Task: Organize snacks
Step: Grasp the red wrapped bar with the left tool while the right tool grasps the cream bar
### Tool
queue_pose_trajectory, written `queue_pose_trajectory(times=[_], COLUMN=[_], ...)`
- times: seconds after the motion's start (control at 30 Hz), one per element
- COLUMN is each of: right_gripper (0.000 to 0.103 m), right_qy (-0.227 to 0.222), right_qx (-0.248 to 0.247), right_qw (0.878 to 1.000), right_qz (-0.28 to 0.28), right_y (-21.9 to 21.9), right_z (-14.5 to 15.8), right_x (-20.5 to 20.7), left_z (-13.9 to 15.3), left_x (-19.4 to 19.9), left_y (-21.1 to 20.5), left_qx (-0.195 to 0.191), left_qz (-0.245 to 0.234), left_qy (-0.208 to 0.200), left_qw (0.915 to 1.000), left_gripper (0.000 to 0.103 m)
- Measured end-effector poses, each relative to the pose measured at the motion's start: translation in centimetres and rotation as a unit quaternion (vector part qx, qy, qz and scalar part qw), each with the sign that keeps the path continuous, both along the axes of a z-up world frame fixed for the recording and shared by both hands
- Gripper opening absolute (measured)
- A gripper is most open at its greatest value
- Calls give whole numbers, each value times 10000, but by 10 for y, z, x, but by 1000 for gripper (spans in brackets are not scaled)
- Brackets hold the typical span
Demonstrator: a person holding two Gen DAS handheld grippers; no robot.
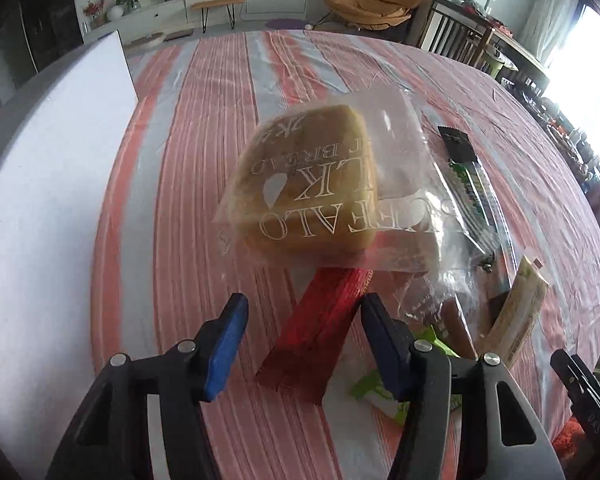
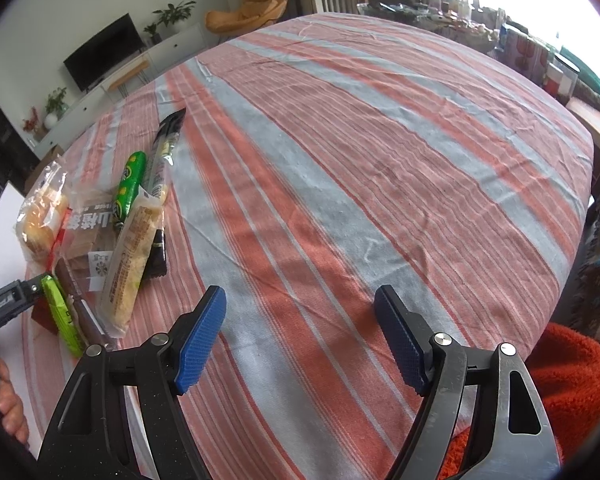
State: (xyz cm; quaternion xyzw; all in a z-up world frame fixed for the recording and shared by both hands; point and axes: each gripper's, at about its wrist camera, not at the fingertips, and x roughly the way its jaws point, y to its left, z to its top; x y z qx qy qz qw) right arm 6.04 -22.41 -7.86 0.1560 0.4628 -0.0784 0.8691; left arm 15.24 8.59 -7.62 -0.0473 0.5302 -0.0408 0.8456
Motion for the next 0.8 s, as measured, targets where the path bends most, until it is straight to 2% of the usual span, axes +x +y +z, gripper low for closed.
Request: queue_pose_trajectory(times=[0.07, 0.1, 0.13, 0.3, 0.37, 0.4, 0.43, 0.47, 0.5, 0.53, 0.6, 0.77, 0.8], right_gripper=[80, 80, 80, 80, 80, 80, 80, 80, 80, 80, 80, 79, 79], right_qy=[-24, -31, -33, -28, -43, -58, -82, -113, -146, -182, -250, -486, -549], right_qx=[64, 86, 92, 74, 109, 144, 209, 296, 395, 508, 731, 1520, 1710], right_qw=[10000, 10000, 10000, 10000, 9999, 9999, 9997, 9994, 9990, 9984, 9968, 9865, 9828], right_qz=[-10, -14, -16, -11, -27, -47, -77, -112, -145, -176, -208, -365, -423], right_y=[-2, -2, -2, -2, -3, -3, -5, -7, -10, -13, -18, -38, -43], right_z=[0, 0, 0, 1, 1, 1, 1, 1, 1, 1, 0, -3, -4], right_x=[-1, -1, -1, 0, 0, -1, -1, -2, -3, -3, -5, -12, -14], left_z=[-2, -2, -1, 9, 13, 16, 17, 18, 20, 21, 17, -5, -5], left_x=[2, 0, -4, -56, -80, -90, -97, -100, -102, -102, -96, -90, -93], left_y=[-3, -5, -7, -6, -4, -3, -2, -1, 0, -1, -5, -9, -9], left_qx=[48, -7, -12, 82, 124, 157, 209, 278, 398, 510, 798, 718, 671], left_qz=[-145, -275, -400, -564, -606, -639, -658, -645, -628, -620, -551, -640, -630], left_qy=[-38, -22, -12, 178, 271, 293, 291, 265, 146, 1, -141, 61, -70], left_qw=[9999, 9996, 9992, 9982, 9977, 9974, 9972, 9972, 9971, 9968, 9952, 9953, 9957], left_gripper=[47, 31, 23, 20, 22, 28, 43, 54, 71, 75, 75, 74, 72])
